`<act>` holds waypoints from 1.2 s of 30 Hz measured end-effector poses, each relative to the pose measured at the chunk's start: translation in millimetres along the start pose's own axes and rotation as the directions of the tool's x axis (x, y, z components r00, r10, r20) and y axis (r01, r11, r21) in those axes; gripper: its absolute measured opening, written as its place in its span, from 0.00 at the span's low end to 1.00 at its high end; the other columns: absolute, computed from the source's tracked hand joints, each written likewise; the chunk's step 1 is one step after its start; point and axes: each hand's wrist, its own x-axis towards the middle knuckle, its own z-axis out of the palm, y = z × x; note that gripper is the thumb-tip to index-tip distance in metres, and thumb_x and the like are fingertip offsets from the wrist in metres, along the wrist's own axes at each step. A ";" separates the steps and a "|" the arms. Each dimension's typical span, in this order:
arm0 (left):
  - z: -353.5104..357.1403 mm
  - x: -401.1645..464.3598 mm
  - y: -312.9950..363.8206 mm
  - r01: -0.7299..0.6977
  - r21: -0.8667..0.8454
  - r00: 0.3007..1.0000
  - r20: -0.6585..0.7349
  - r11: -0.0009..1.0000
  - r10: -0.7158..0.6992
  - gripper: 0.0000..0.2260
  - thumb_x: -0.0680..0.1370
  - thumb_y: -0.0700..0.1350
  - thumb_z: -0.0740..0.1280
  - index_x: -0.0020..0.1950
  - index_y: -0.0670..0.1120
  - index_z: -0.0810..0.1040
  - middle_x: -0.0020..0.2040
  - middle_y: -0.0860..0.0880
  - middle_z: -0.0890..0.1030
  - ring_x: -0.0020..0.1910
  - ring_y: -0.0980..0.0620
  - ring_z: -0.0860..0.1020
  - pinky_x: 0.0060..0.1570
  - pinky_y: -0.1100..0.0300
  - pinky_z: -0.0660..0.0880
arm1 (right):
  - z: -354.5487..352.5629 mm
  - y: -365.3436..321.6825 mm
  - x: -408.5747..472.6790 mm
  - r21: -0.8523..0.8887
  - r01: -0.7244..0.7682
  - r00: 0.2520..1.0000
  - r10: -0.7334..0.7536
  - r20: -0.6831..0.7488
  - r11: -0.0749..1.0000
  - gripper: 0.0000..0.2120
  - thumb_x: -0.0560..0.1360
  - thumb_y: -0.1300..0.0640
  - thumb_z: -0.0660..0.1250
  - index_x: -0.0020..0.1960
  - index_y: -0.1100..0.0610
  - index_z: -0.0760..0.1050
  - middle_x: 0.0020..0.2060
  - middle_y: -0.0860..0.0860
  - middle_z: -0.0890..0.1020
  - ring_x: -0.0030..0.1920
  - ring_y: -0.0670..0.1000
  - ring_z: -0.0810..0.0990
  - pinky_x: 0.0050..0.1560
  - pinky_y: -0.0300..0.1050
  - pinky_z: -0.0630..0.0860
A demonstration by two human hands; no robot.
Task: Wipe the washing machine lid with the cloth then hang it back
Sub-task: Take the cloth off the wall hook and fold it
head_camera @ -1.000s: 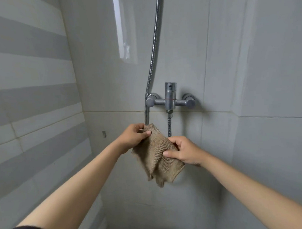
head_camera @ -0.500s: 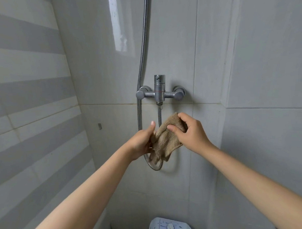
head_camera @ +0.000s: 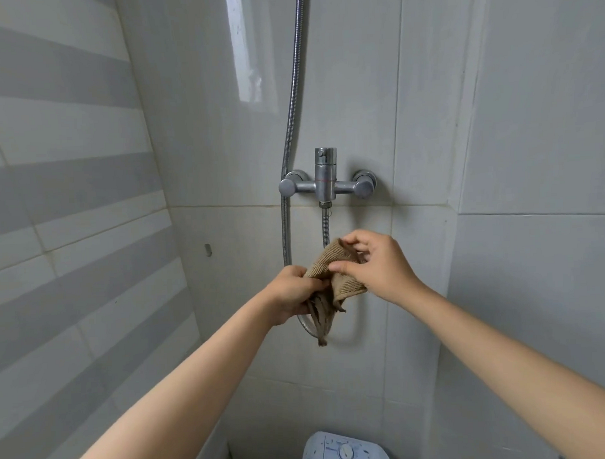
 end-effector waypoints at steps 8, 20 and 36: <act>-11.0 -12.4 12.3 0.187 -0.453 0.975 0.195 0.872 -0.108 0.16 0.75 0.32 0.49 0.55 0.34 0.74 0.45 0.39 0.79 0.40 0.45 0.81 0.37 0.57 0.81 | 13.1 19.9 -25.8 -0.389 0.412 0.905 -0.421 0.068 0.824 0.24 0.61 0.73 0.59 0.49 0.57 0.83 0.52 0.52 0.85 0.52 0.51 0.83 0.52 0.46 0.79; -26.8 -3.4 -13.1 0.031 -0.498 0.999 -0.004 0.866 -0.038 0.16 0.74 0.27 0.61 0.60 0.39 0.71 0.47 0.40 0.78 0.45 0.48 0.78 0.46 0.58 0.79 | 39.8 57.3 -57.7 -0.221 0.423 0.902 -0.385 0.195 0.879 0.25 0.69 0.72 0.59 0.64 0.55 0.68 0.70 0.53 0.72 0.71 0.48 0.69 0.72 0.43 0.66; -37.8 5.5 -31.7 -0.005 -0.374 0.999 0.036 0.928 0.020 0.21 0.71 0.23 0.59 0.58 0.42 0.73 0.47 0.42 0.78 0.45 0.48 0.78 0.43 0.58 0.79 | 64.4 64.3 -40.9 0.603 -0.583 0.811 0.421 0.405 0.544 0.16 0.67 0.68 0.66 0.54 0.60 0.74 0.46 0.56 0.81 0.47 0.53 0.80 0.53 0.47 0.78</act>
